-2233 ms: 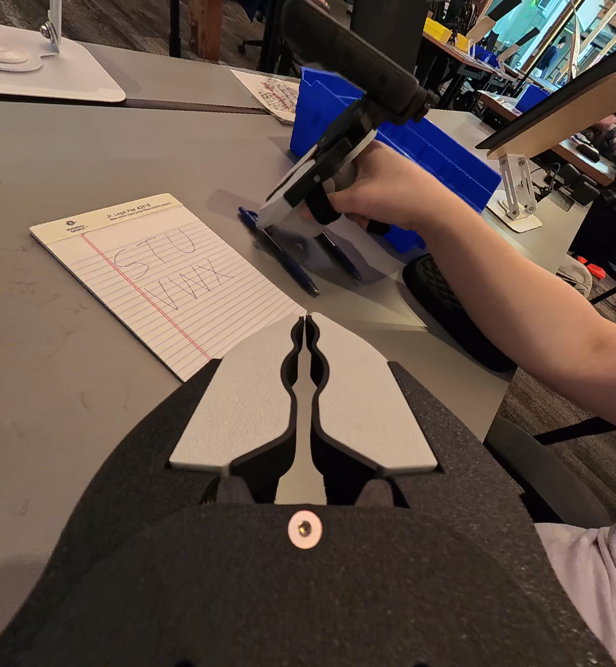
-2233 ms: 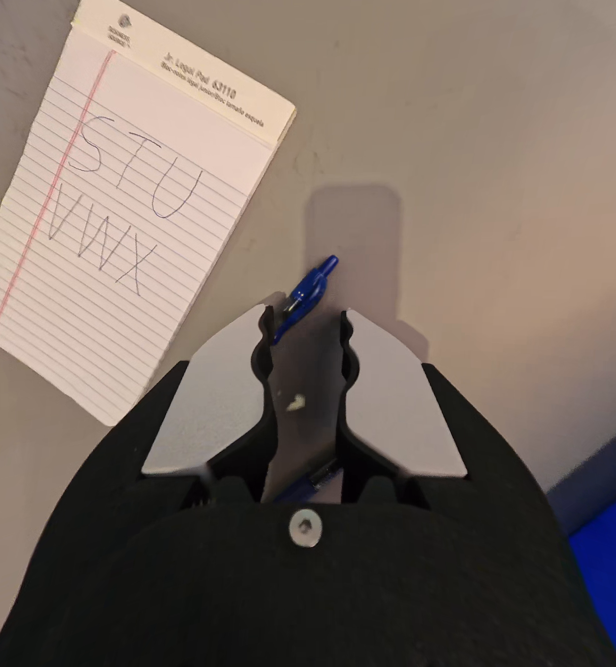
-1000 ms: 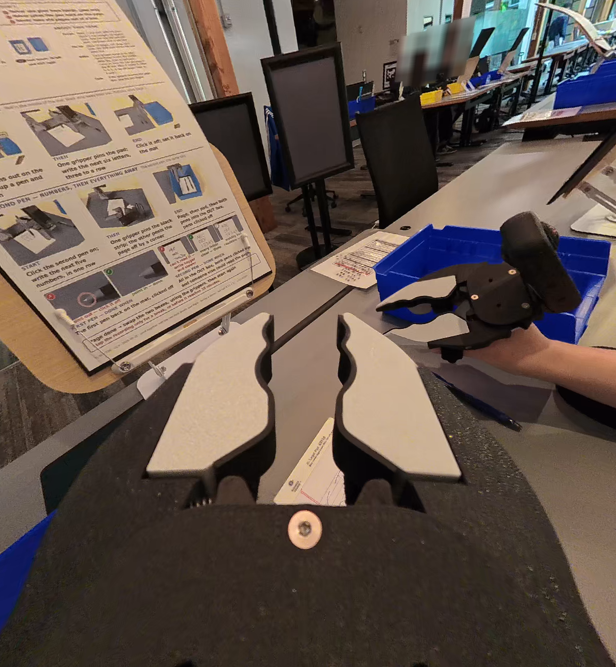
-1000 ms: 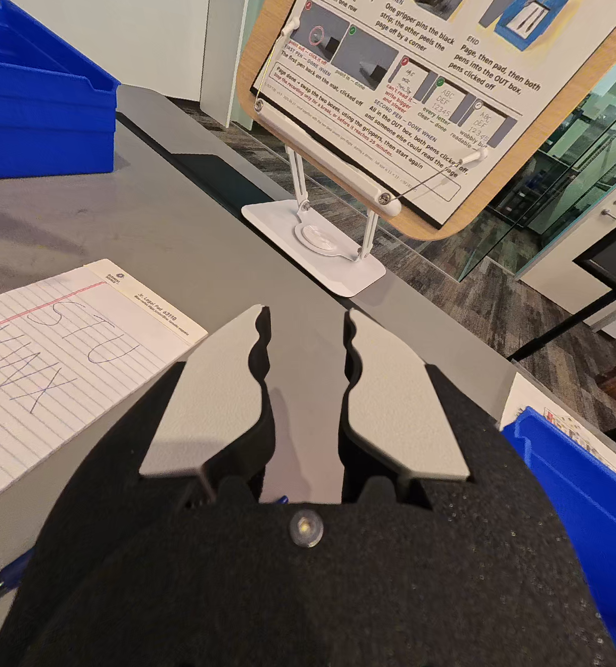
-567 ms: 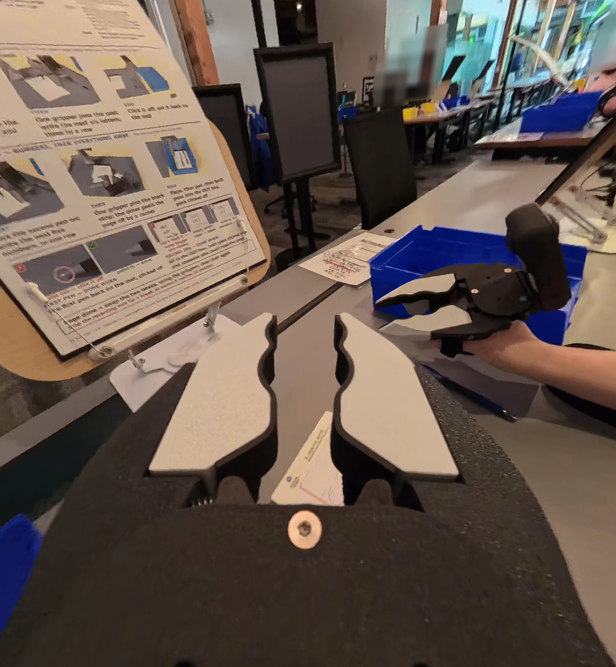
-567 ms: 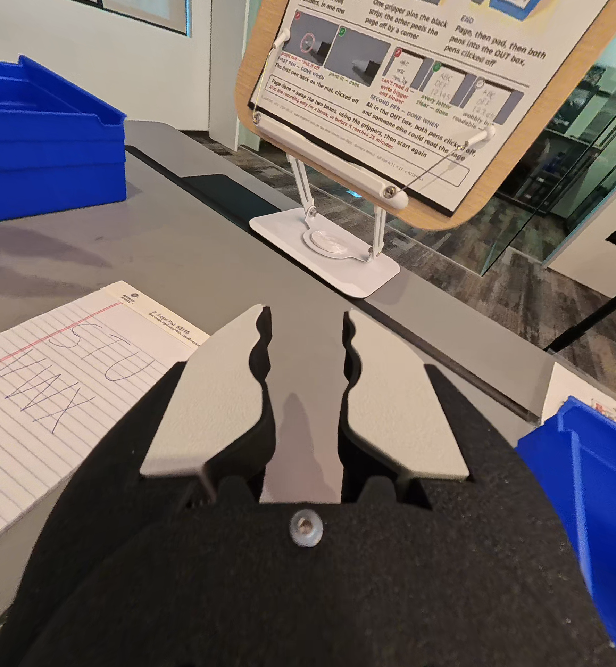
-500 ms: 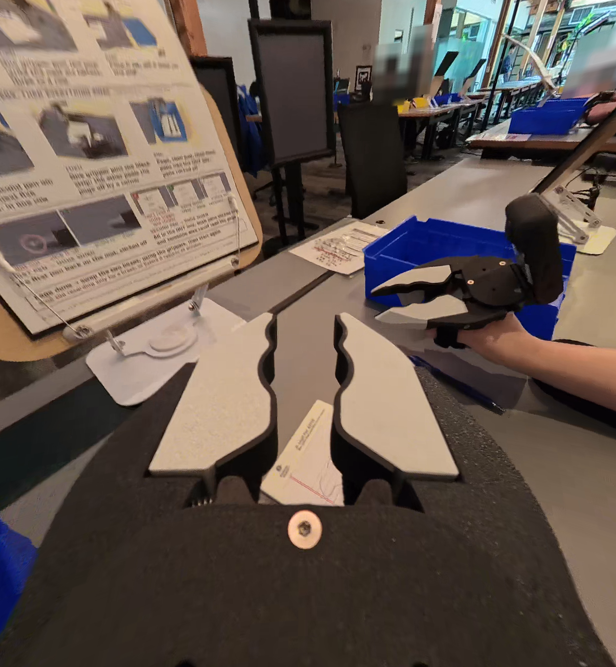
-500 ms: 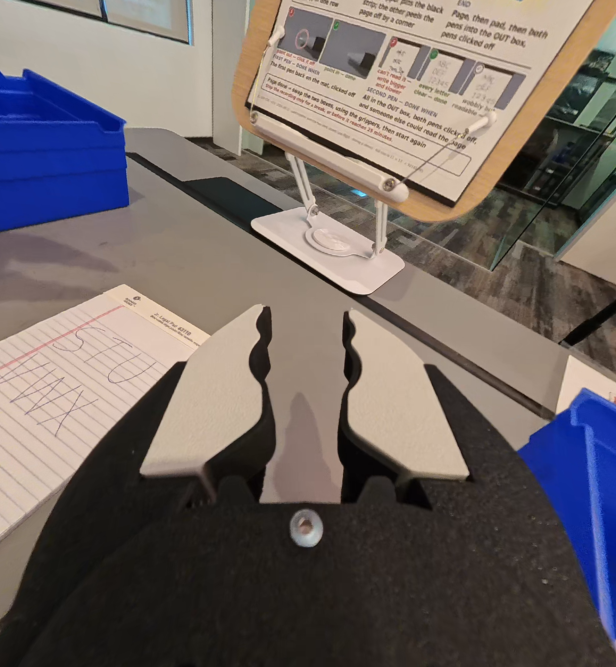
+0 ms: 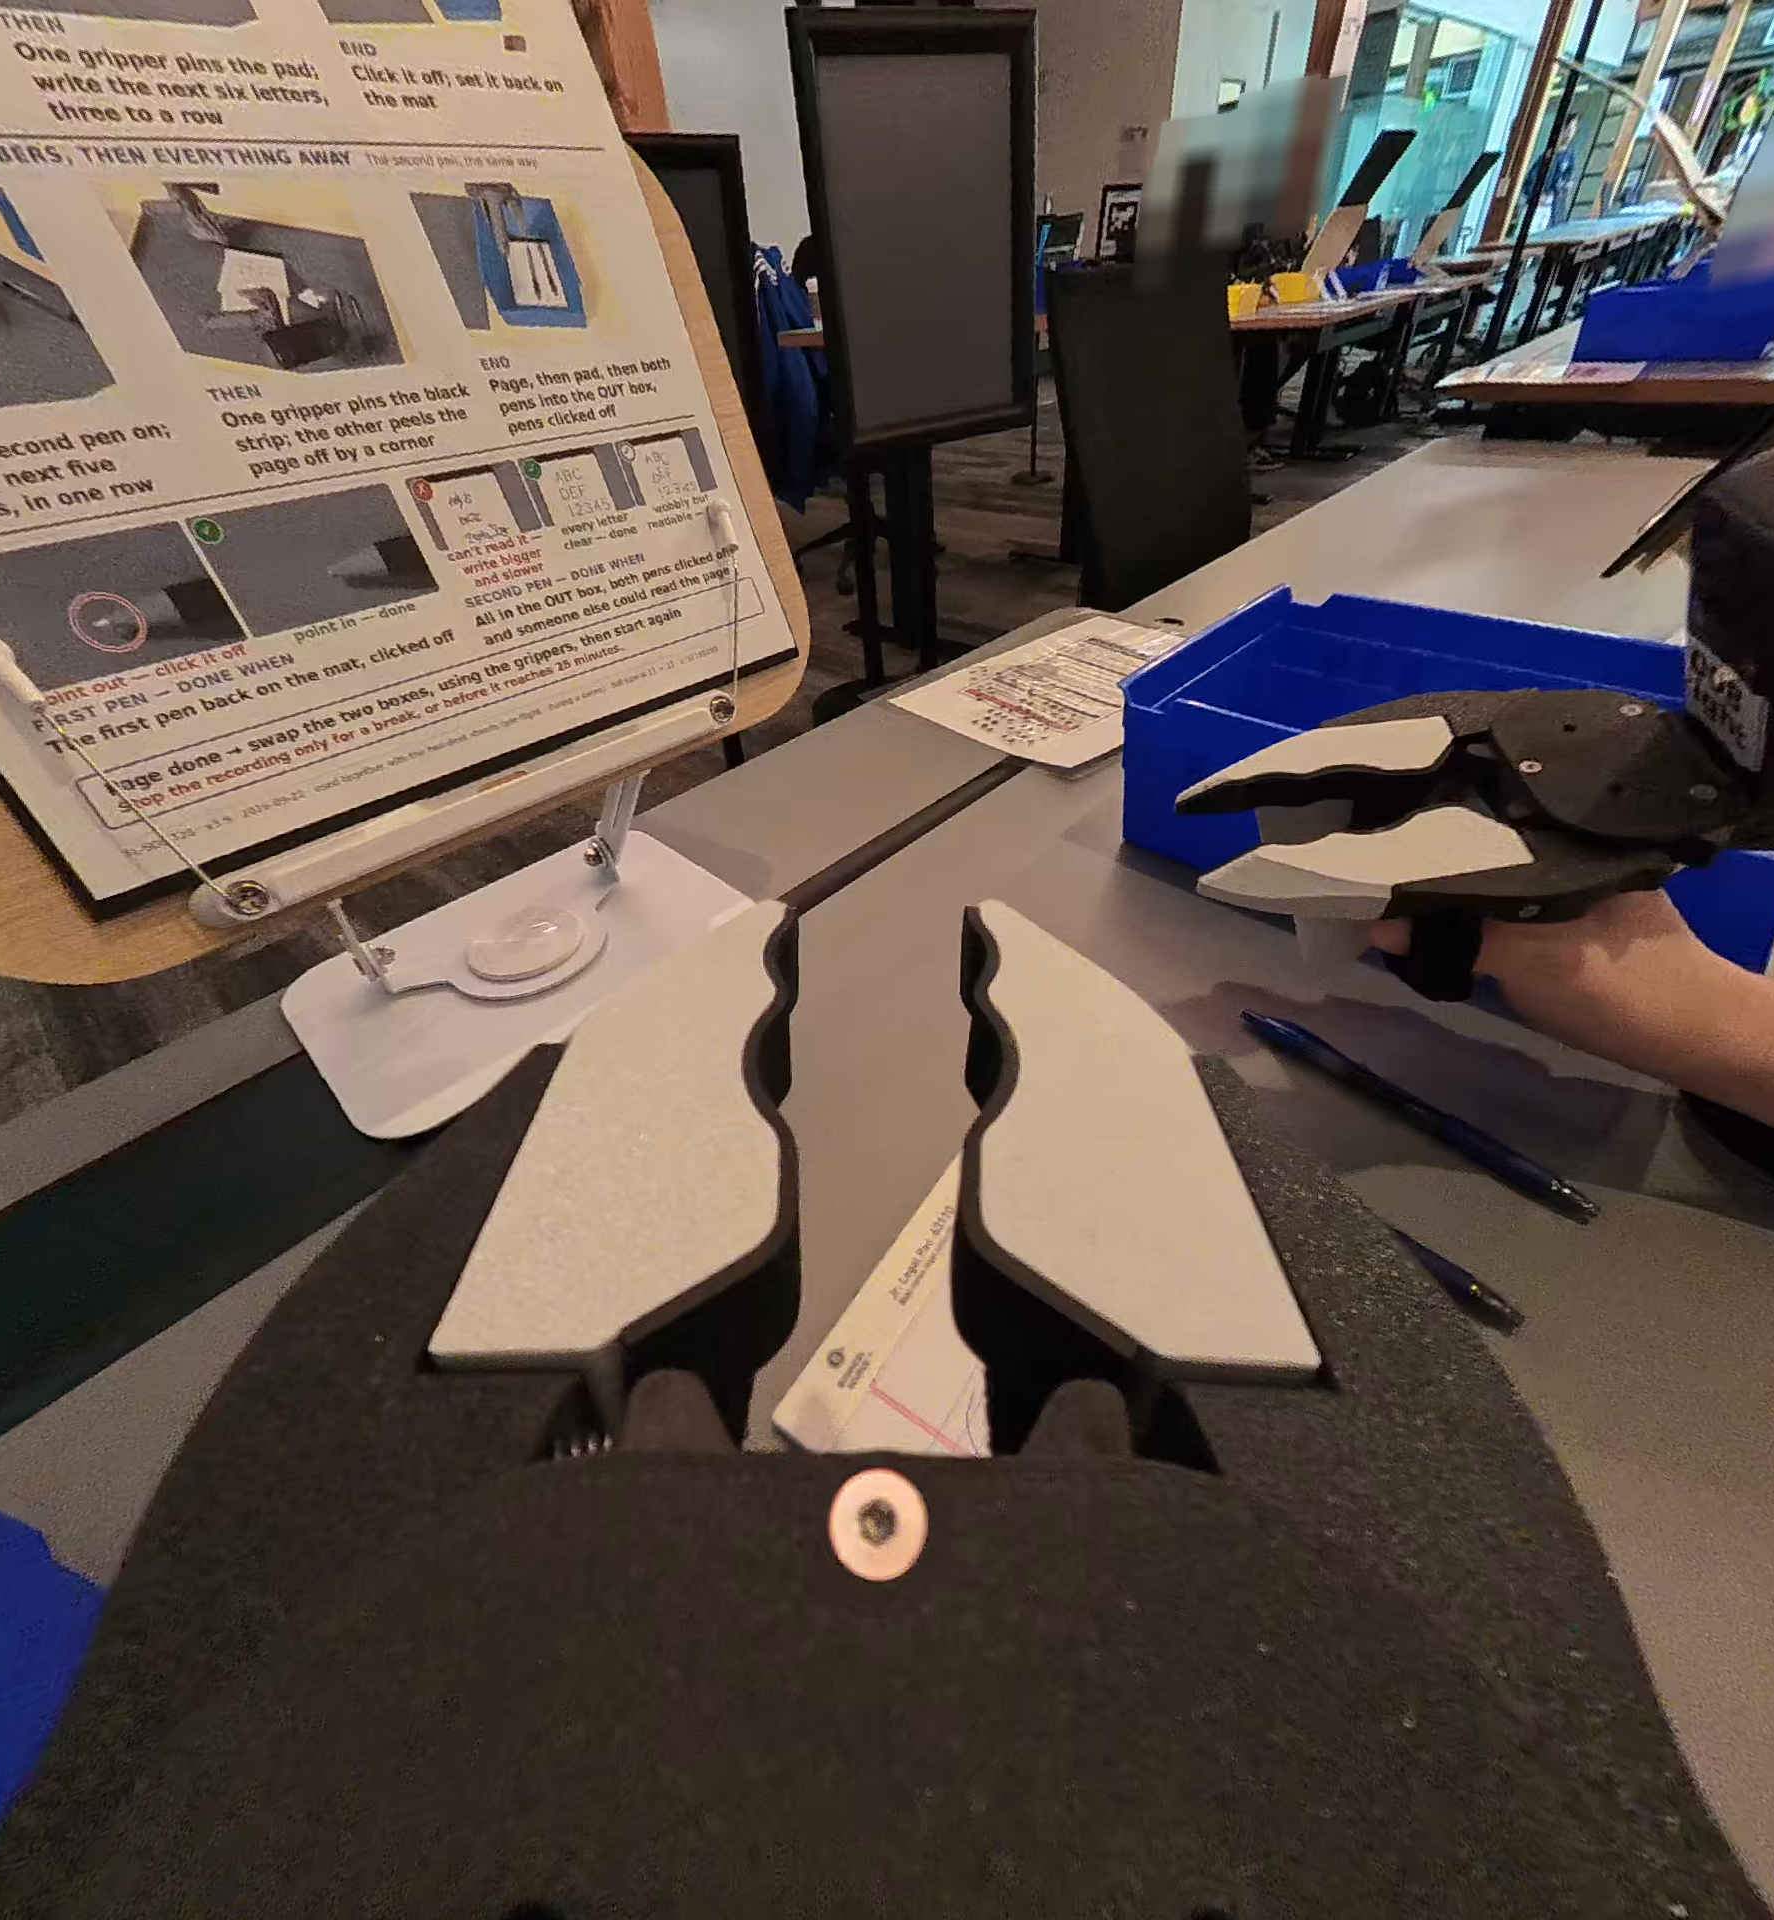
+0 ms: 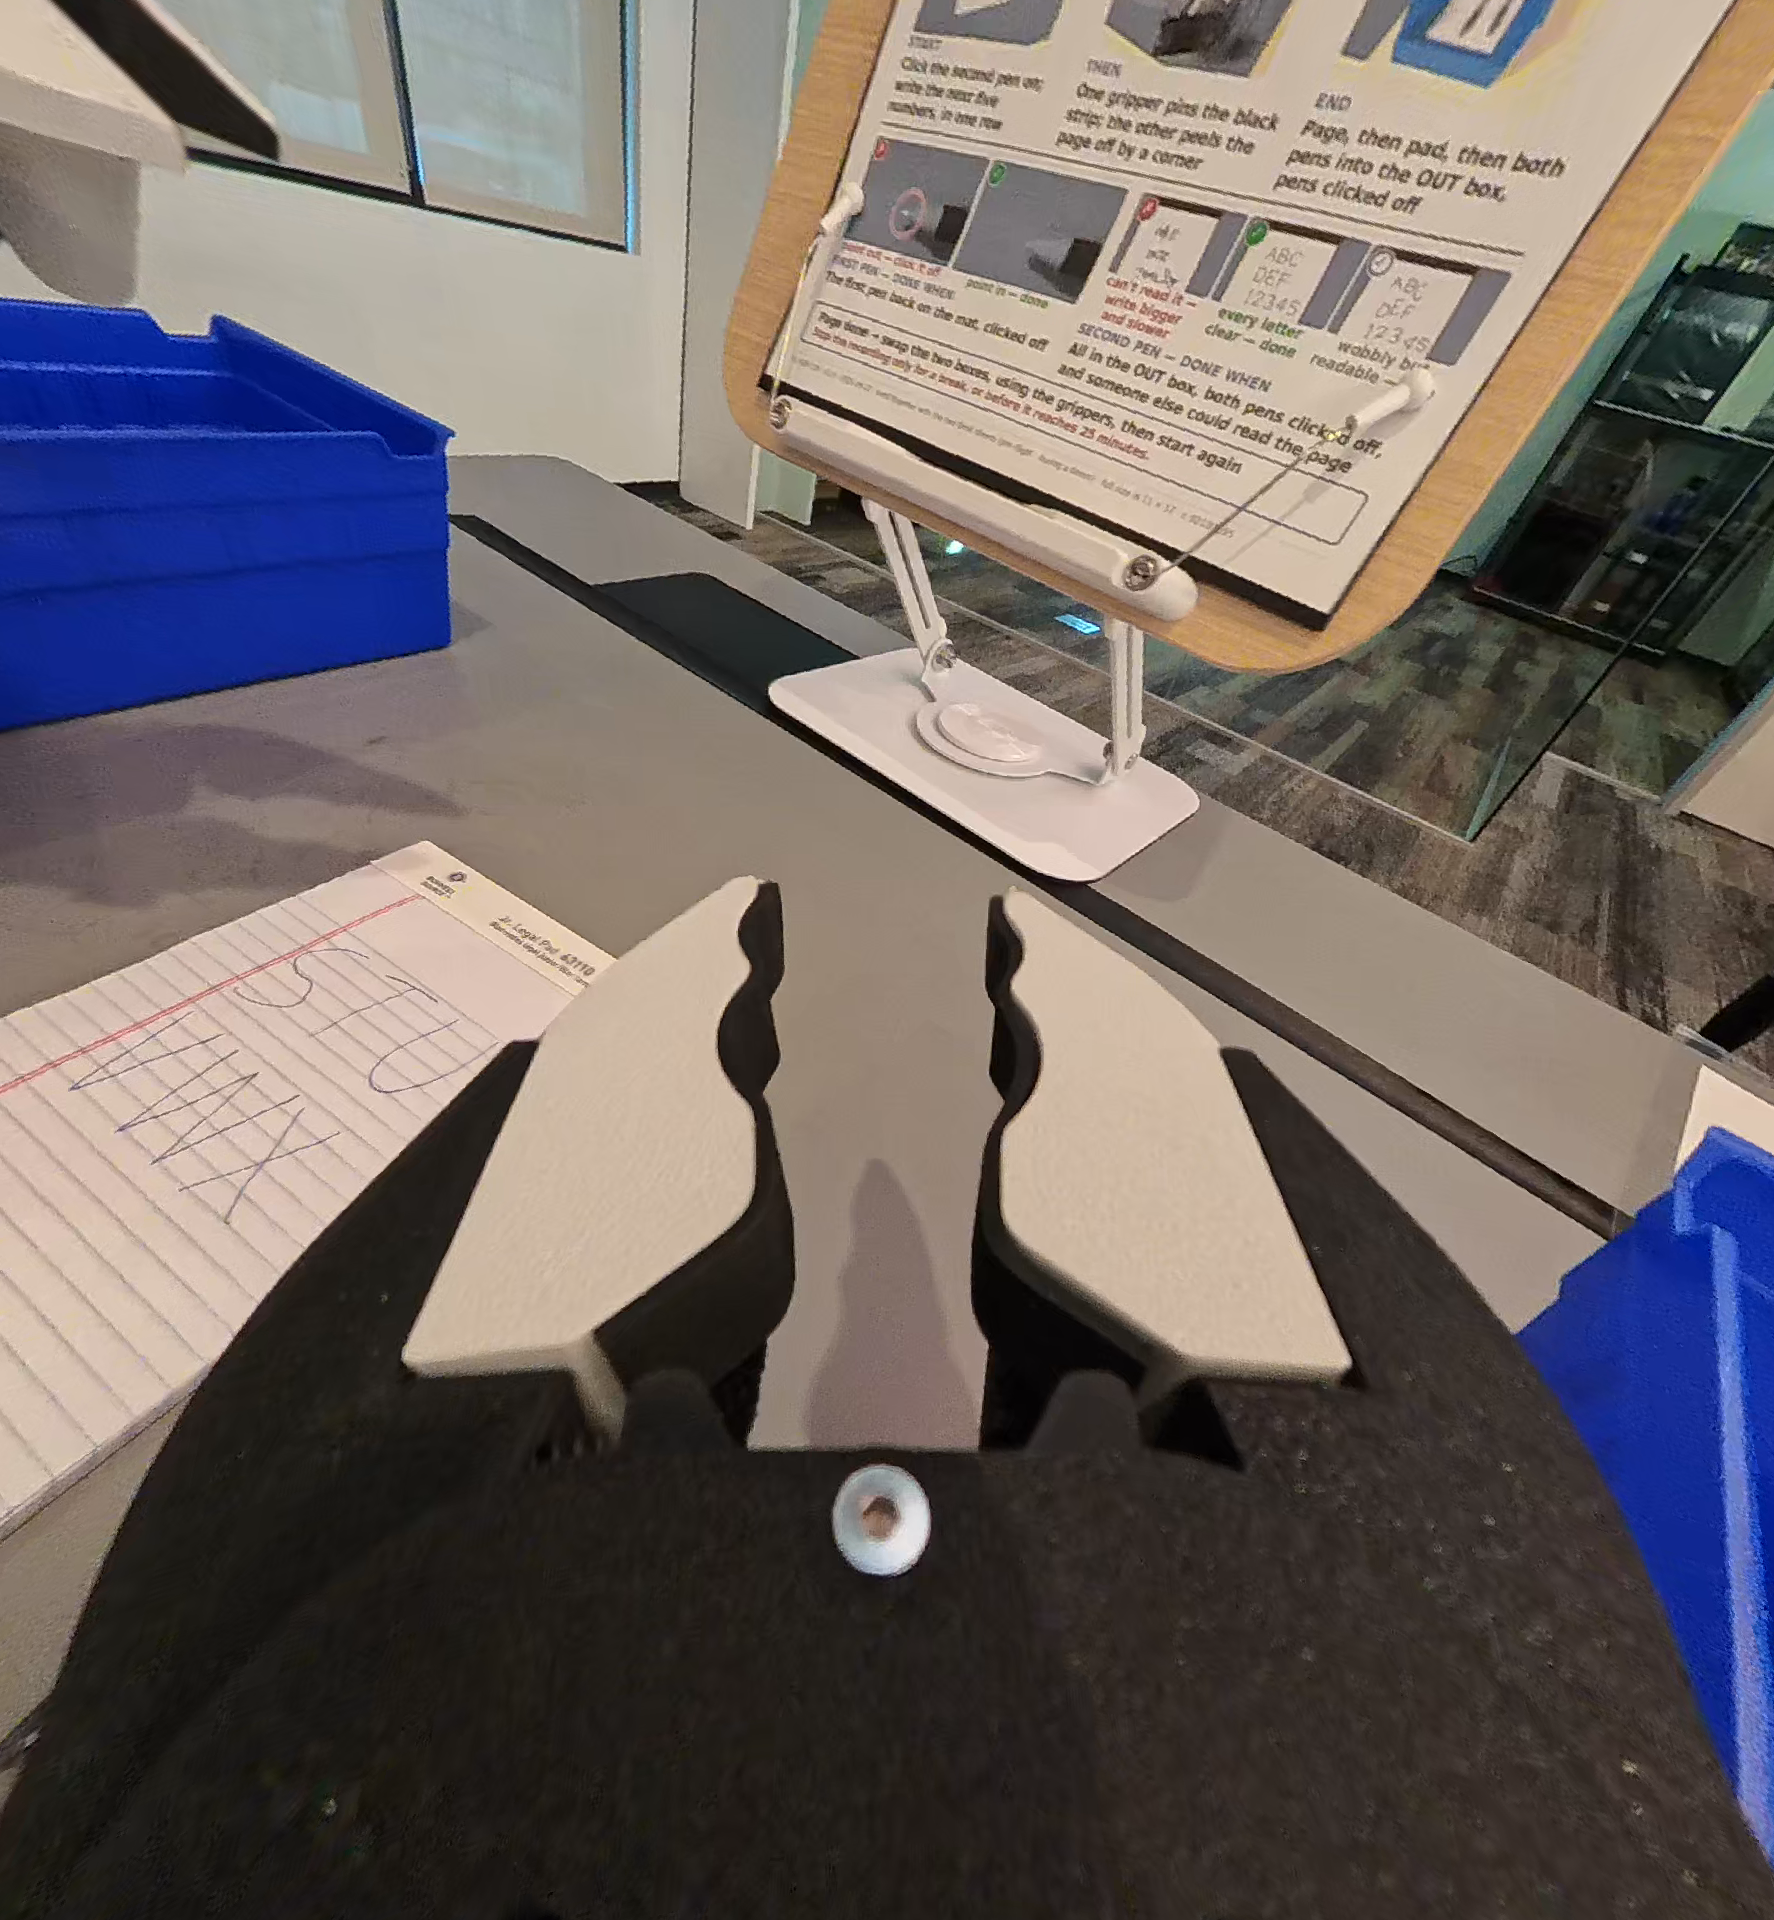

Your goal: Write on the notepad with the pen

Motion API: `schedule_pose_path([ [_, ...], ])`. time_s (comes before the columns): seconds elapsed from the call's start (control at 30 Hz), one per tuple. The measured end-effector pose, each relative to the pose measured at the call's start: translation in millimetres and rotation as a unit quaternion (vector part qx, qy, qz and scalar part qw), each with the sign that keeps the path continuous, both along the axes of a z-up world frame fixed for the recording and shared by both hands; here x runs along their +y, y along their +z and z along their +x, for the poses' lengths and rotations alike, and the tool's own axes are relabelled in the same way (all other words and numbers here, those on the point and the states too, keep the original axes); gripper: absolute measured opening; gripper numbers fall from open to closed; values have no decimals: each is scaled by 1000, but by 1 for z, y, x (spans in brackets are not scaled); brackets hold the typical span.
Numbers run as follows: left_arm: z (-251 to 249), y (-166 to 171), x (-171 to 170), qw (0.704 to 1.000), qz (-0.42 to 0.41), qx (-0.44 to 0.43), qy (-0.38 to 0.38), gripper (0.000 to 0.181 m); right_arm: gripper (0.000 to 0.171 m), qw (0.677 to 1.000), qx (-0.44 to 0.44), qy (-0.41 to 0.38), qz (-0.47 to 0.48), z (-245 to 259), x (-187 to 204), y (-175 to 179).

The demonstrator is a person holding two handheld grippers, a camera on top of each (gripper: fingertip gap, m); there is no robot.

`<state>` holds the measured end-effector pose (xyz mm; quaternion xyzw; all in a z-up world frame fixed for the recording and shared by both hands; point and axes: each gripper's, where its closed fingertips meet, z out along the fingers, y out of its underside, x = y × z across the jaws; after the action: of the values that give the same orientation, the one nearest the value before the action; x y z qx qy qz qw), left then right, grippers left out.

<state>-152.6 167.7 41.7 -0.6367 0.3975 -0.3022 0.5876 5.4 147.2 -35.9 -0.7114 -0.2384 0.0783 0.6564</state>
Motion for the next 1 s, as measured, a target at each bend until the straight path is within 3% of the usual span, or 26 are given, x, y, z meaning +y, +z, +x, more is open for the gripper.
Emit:
schedule_pose_path([
  [0.4,1,-16,8,997,-68,-31,-20,27,37,1000,-25,7,10,-2,0,-2],
  [0.73,3,-14,2,997,-59,-27,-43,11,36,1000,-5,12,12,-1,0,0],
  [1.0,4,-15,2,998,-45,-12,-40,12,36,1000,-17,15,2,-3,1,-6],
])
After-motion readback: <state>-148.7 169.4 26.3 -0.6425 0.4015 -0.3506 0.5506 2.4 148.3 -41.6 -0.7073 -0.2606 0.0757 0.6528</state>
